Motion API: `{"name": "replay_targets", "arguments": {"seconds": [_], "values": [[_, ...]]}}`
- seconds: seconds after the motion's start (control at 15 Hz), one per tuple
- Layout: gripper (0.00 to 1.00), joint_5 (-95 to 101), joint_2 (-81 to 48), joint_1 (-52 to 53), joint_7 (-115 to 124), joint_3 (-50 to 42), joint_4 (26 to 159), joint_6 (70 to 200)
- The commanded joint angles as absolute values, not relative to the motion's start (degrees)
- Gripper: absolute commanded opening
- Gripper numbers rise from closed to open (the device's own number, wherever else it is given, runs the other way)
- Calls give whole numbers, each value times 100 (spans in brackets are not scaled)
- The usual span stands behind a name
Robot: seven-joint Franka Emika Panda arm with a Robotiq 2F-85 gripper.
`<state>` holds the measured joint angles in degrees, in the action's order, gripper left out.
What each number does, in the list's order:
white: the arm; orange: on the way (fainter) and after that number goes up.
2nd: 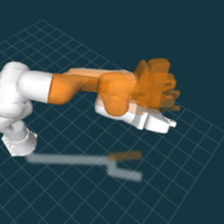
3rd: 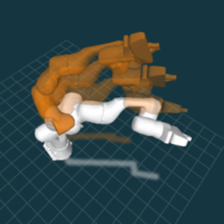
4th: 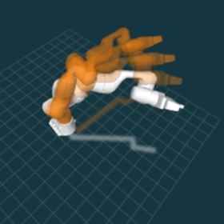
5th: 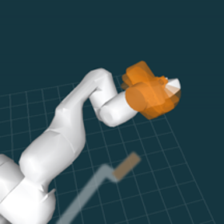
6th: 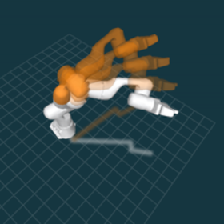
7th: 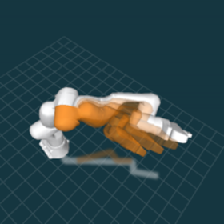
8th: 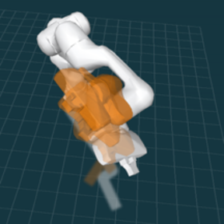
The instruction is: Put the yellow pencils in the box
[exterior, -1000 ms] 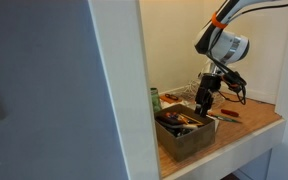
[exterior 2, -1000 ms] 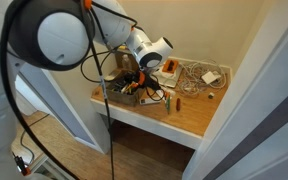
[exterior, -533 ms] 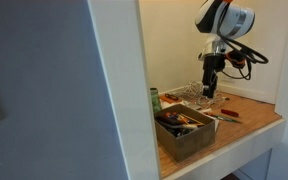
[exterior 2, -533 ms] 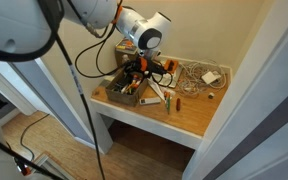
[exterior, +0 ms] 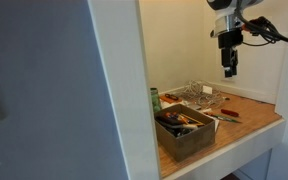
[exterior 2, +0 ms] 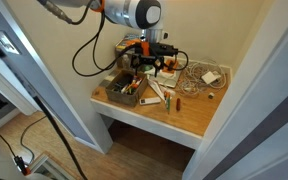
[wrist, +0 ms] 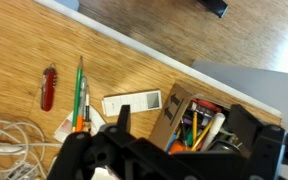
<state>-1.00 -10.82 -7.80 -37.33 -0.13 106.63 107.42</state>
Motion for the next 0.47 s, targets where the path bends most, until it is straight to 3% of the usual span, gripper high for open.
{"name": "replay_targets", "arguments": {"seconds": [0.0,0.4], "values": [[100,164,-751,-714,-3828,-90,10979,10768],[100,57,-900,-713,-3785,-111,10814,10728]]}}
